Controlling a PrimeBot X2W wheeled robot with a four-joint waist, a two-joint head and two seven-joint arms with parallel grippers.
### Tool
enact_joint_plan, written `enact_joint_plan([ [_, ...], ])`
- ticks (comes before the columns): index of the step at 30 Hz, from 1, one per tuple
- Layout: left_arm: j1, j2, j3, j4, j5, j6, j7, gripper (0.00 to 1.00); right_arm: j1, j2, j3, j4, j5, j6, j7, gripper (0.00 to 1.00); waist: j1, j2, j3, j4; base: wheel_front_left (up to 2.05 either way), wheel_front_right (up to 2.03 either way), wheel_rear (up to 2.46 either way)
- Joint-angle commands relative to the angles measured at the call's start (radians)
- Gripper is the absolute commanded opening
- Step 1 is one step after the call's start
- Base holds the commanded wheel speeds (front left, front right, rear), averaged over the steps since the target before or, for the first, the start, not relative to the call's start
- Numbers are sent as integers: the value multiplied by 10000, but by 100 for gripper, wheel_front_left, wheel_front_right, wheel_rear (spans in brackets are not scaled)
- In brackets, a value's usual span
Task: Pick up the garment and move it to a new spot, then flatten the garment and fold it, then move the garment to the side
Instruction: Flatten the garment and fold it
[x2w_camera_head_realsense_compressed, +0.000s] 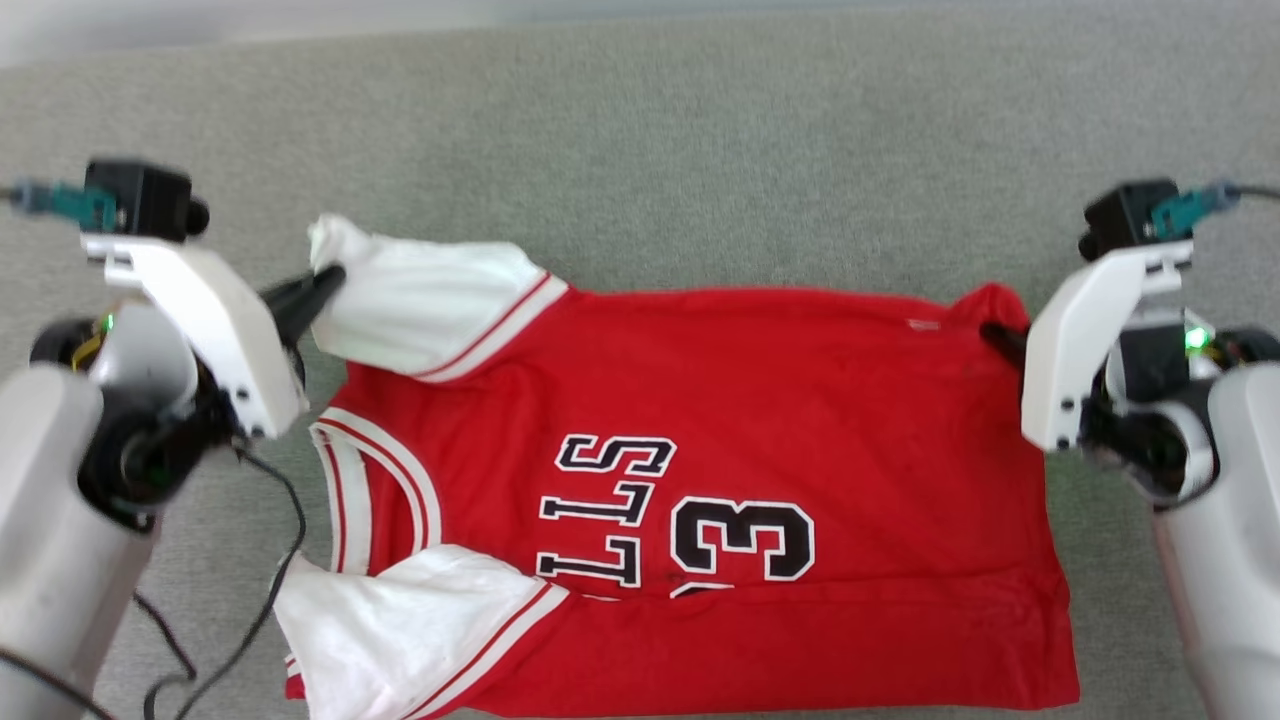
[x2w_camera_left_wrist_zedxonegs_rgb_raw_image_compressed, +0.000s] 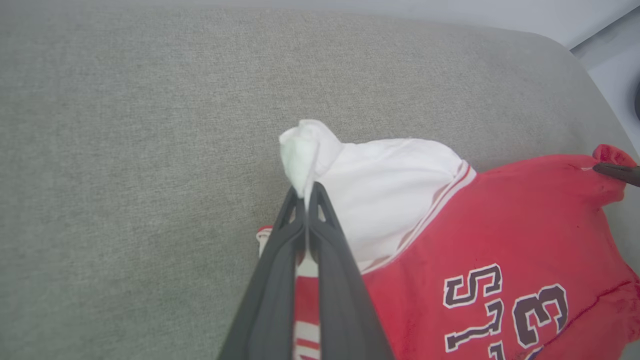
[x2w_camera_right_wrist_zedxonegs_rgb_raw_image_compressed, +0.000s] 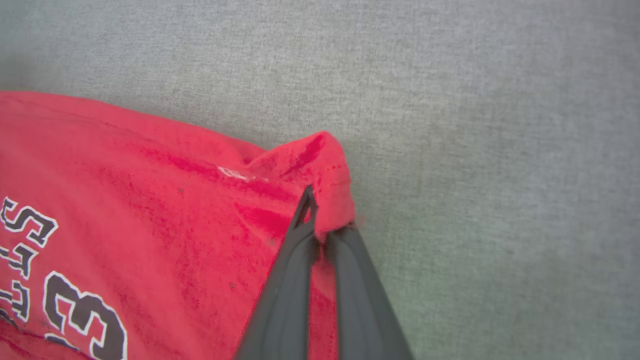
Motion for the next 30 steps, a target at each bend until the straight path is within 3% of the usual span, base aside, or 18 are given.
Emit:
enact_joint_plan([
  [1,342,62,63,-94,-61,66,-143,0,274,-37,-38,-149,16,0,-77,0,0,0,-353,125,0,0,0],
  [18,6139,142,513,-2256,-1180,1417,-1926,0,5153,303,-983,-2211,311,0,-899,0,0,0,-1946,354,0,0,0],
  [19,6415,142,511,-2312,-1260,1476,-1954,0,5357,332,-975,-2227,280,0,-878,16,0,0,-1982,310,0,0,0],
  [21,6796,105,468,-2428,-1333,1551,-2008,0,5722,421,-978,-2283,256,-2,-897,56,0,0,-2004,279,0,0,0],
  [22,6922,52,458,-2466,-1326,1584,-2099,0,5875,471,-959,-2319,216,0,-953,100,0,0,-2012,274,0,0,0],
  [23,7027,-22,441,-2465,-1330,1604,-2171,7,6021,533,-966,-2331,226,0,-1014,100,0,0,-2023,273,0,0,0],
  [25,7180,-205,381,-2455,-1350,1576,-2319,71,6310,630,-970,-2347,241,-3,-1200,100,0,0,-2041,277,0,0,0],
  [26,7232,-258,328,-2428,-1308,1571,-2368,96,6459,636,-971,-2334,202,-6,-1309,100,0,0,-2057,274,0,0,0],
  [27,7259,-312,292,-2412,-1260,1549,-2428,100,6577,689,-989,-2359,206,-8,-1469,100,0,0,-2075,272,0,0,0],
  [30,7268,-406,250,-2405,-1059,1469,-2749,100,6735,741,-968,-2596,119,-6,-2026,100,0,0,-2160,257,0,0,0],
])
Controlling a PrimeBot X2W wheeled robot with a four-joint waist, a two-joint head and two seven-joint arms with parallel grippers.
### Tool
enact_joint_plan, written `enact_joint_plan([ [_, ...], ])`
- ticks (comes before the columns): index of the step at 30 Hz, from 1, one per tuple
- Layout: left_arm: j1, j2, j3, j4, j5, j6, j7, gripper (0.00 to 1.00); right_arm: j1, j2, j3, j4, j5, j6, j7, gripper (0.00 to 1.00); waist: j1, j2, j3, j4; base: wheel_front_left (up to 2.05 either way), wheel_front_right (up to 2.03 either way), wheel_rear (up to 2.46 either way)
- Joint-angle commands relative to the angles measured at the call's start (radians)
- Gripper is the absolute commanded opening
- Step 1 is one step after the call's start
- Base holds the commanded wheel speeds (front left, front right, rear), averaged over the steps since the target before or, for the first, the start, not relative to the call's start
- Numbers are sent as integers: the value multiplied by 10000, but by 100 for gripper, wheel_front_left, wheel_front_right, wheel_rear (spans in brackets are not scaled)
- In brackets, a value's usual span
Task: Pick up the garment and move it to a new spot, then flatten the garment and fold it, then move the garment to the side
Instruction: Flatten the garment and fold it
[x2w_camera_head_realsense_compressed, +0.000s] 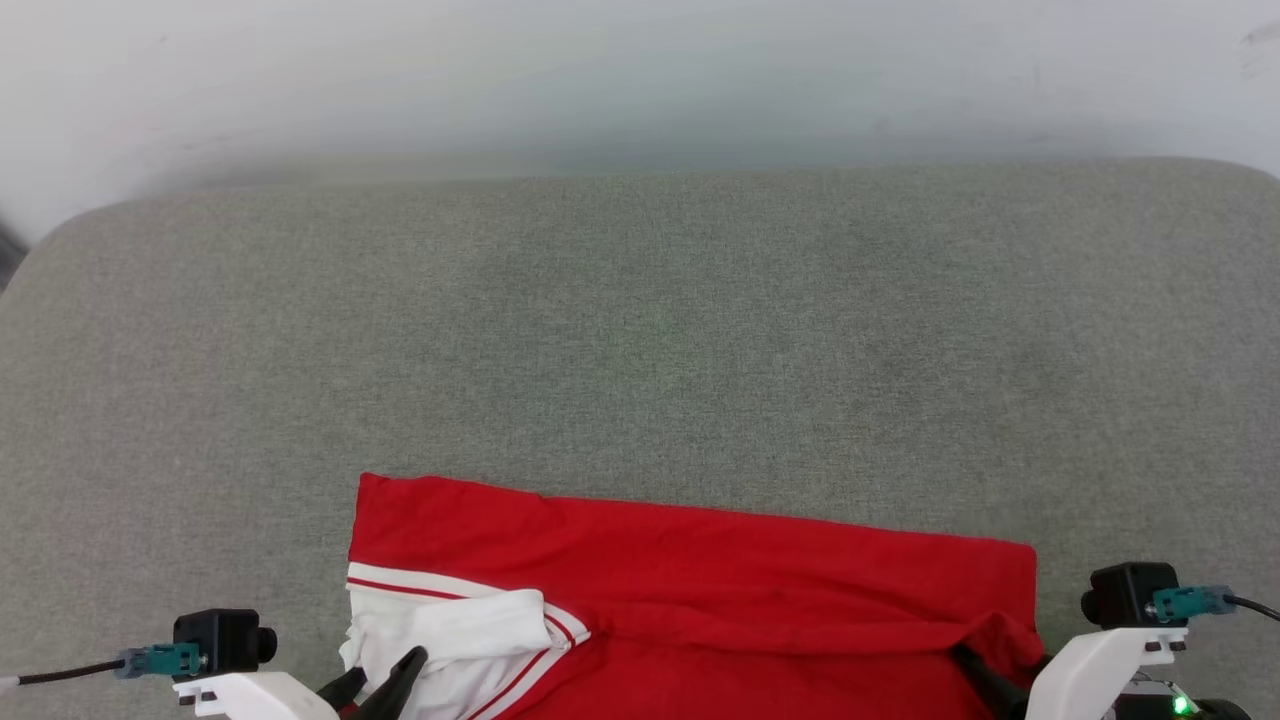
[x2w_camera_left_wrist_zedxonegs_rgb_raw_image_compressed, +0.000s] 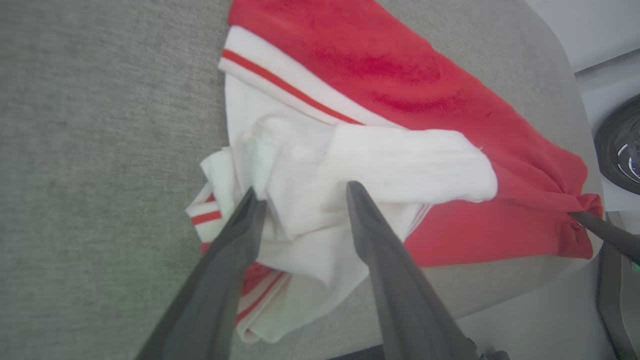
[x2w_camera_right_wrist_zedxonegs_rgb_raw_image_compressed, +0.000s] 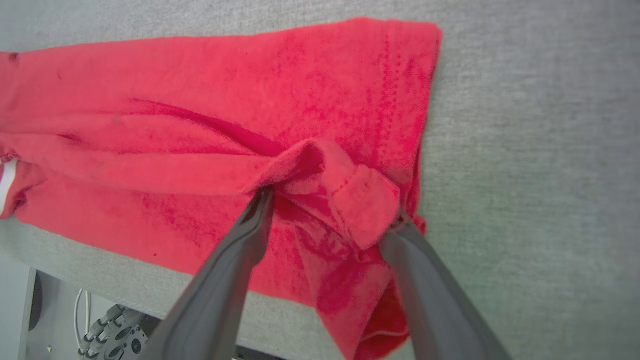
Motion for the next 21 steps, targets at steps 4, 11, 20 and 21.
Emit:
enact_joint_plan([
  [4,-101,49,84,-210,601,-21,-726,100,239,-84,-98,-646,-177,-11,-629,100,2,0,-222,-3,0,0,0],
  [11,-448,73,211,-1139,2283,687,-2323,100,242,-201,-677,-1718,-432,-11,-306,100,2,0,-578,39,0,0,0],
  [20,-968,-110,95,-2338,4395,1817,-3721,100,-118,-603,-1487,-1895,-747,-9,1539,100,2,0,-518,361,0,0,0],
  [21,-968,-110,95,-2338,4395,1817,-3721,100,-118,-603,-1487,-1895,-747,-9,1539,100,2,0,-518,361,0,0,0],
])
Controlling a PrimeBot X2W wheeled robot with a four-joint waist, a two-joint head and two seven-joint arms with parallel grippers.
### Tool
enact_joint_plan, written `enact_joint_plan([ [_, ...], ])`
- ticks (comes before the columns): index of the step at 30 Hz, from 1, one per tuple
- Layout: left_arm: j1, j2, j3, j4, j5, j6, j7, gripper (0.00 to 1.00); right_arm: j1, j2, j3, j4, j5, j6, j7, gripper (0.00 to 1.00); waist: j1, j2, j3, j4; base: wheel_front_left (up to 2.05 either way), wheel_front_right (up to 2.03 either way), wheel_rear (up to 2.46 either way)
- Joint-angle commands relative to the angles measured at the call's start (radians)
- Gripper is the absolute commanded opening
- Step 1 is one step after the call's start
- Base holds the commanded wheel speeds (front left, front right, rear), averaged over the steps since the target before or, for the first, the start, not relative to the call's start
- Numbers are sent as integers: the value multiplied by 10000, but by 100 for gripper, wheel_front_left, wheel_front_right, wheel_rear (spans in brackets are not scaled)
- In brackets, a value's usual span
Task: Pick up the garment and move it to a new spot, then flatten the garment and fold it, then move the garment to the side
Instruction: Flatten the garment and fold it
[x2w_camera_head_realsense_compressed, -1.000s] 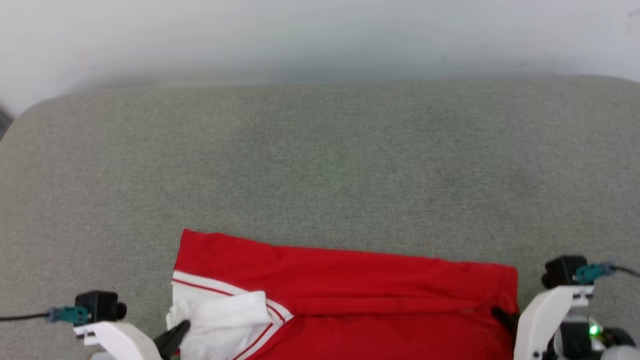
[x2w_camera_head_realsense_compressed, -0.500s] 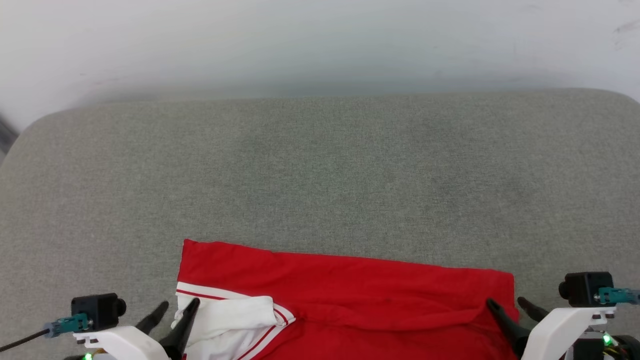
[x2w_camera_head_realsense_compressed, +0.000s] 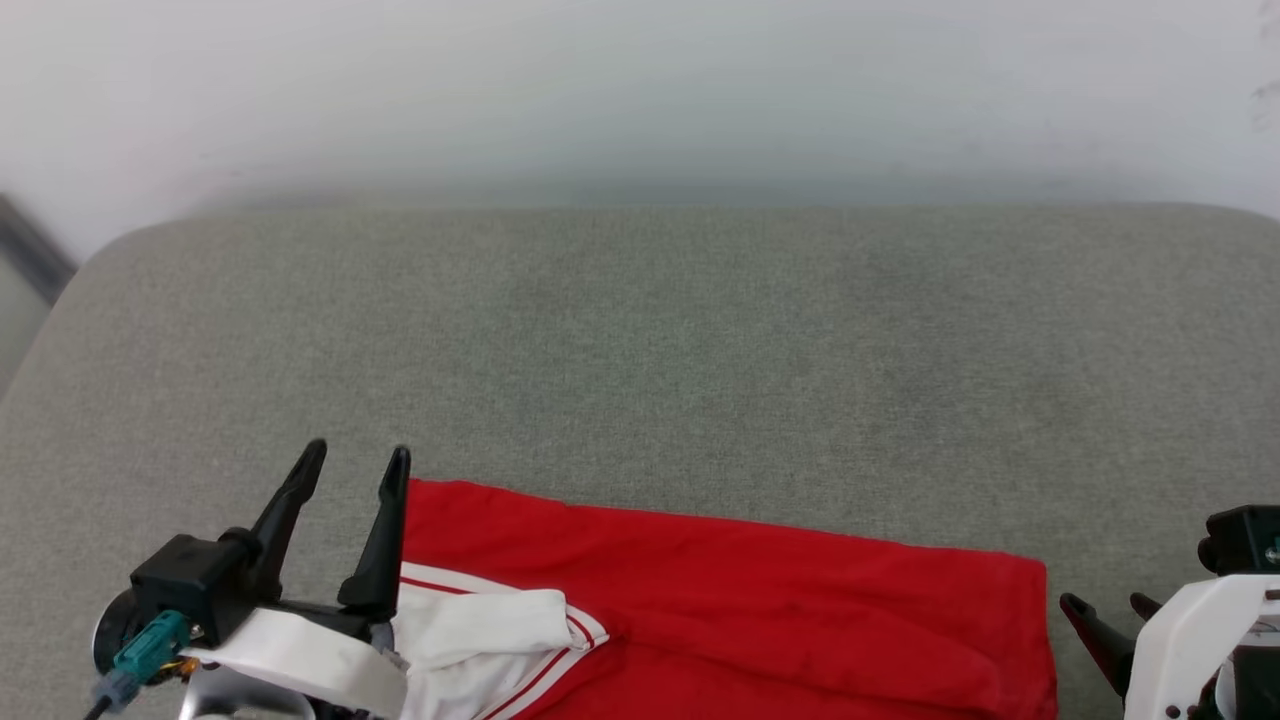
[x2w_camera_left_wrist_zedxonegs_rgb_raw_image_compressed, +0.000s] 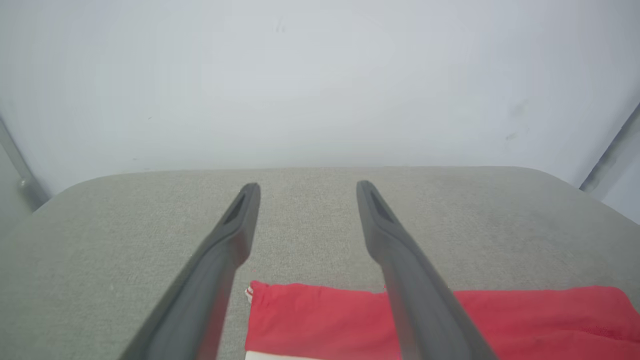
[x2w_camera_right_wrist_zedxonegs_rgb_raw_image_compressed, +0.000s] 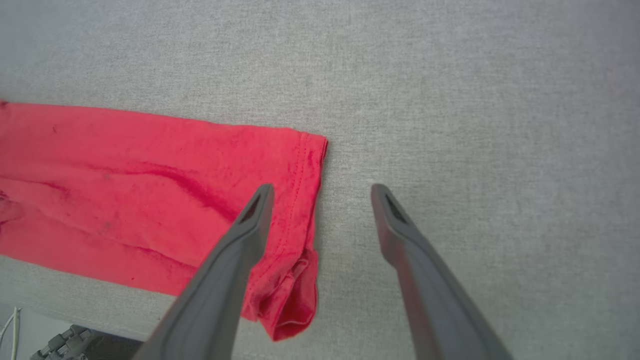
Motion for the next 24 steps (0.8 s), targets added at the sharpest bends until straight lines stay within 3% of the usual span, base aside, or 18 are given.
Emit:
enact_joint_plan([
  [1,-171,-47,11,-75,105,55,-60,100,-110,-43,-21,12,-56,-4,44,100,1,-1,105,82,0,0,0],
  [7,-381,-268,83,-622,750,401,-314,100,-327,70,-8,555,-105,-5,568,100,1,-1,827,451,0,0,0],
  [17,-399,-530,237,-333,874,444,-434,100,-446,761,799,2163,229,13,1047,100,1,-1,1436,720,0,0,0],
  [18,-391,-537,238,-304,883,433,-441,100,-500,794,884,2273,294,18,1069,87,1,-1,1426,716,0,0,0],
  [19,-390,-549,221,-252,885,402,-430,100,-583,807,942,2358,386,22,1087,42,1,-1,1404,716,0,0,0],
  [20,-394,-529,182,-175,904,365,-425,100,-686,791,1009,2395,447,25,1057,11,1,-1,1361,714,0,0,0],
  [21,-395,-483,149,-108,948,351,-408,100,-757,747,1054,2403,481,38,1017,0,1,-1,1304,702,0,0,0],
  [24,-363,-405,68,69,983,311,-333,100,-963,447,1063,2303,502,16,909,0,1,-1,1058,663,0,0,0],
])
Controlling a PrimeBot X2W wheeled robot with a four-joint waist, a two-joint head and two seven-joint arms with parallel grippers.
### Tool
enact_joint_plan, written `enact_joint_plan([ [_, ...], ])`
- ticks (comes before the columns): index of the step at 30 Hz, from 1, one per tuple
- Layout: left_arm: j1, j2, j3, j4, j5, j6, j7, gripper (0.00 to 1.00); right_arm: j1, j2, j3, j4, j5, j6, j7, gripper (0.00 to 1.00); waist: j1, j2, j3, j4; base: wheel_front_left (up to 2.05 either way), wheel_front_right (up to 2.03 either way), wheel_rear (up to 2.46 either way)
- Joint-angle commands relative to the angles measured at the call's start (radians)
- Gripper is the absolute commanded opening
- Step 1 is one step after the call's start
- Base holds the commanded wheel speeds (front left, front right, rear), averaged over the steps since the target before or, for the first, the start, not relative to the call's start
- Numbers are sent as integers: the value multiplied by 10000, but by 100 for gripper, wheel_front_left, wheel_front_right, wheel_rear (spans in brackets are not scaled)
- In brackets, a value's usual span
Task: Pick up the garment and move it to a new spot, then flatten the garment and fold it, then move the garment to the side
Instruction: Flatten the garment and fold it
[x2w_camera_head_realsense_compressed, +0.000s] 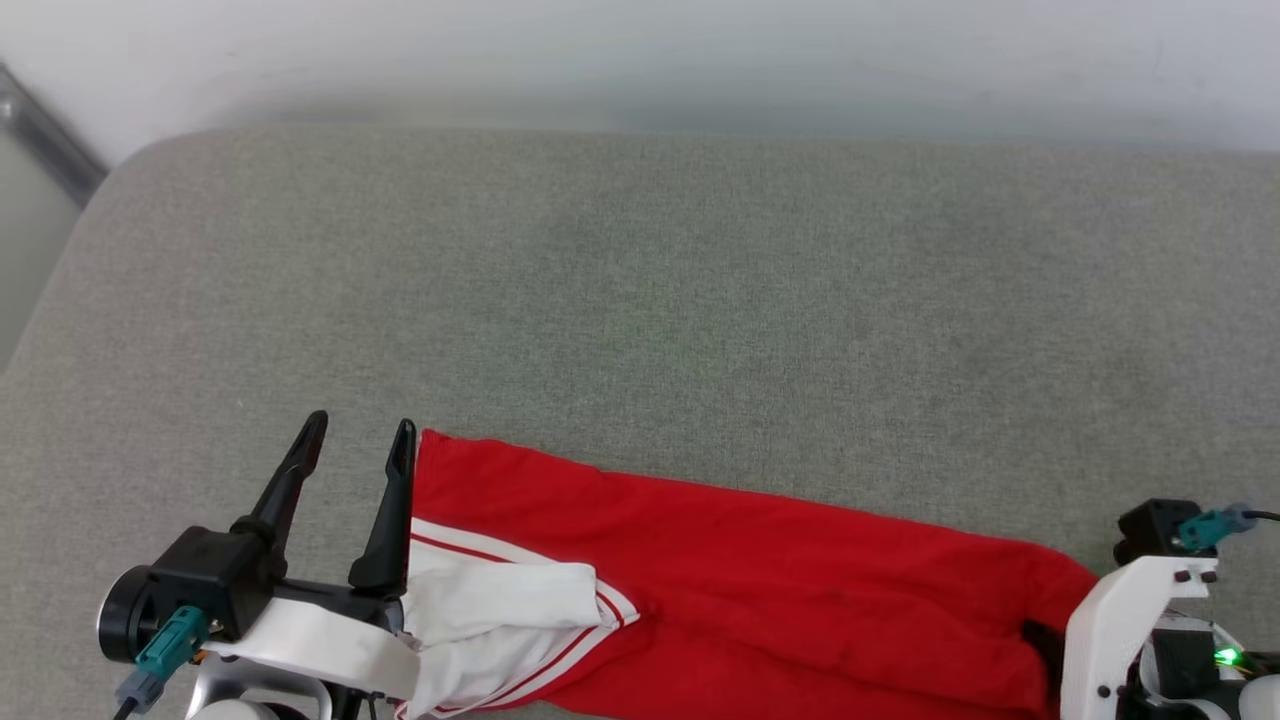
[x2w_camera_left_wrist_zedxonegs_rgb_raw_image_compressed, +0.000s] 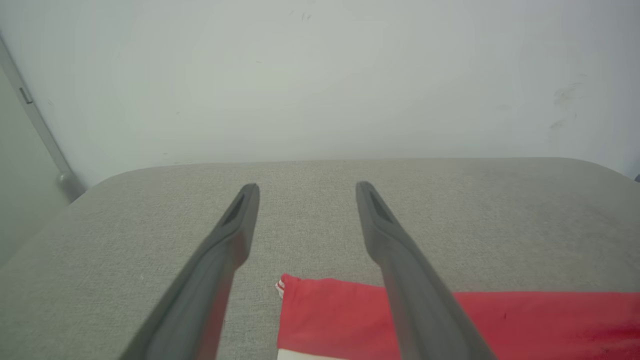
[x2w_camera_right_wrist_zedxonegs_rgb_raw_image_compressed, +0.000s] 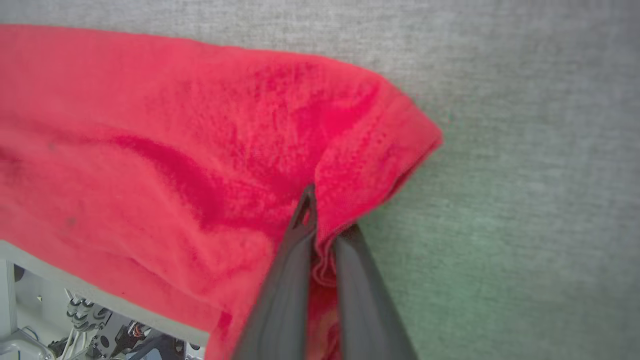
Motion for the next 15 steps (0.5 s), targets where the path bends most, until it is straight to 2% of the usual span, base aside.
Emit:
enact_joint_plan([
  [1,39,37,9,38,7,-14,13,100,42,112,149,169,66,27,9,0,-1,0,-165,-37,0,0,0],
  [8,397,64,-50,251,-31,171,75,100,-190,-373,71,-310,82,24,26,0,-1,0,-837,-293,0,0,0],
  [15,649,108,-103,180,12,359,138,100,26,-707,-912,-518,11,12,383,0,-1,0,-1213,-507,0,0,0],
])
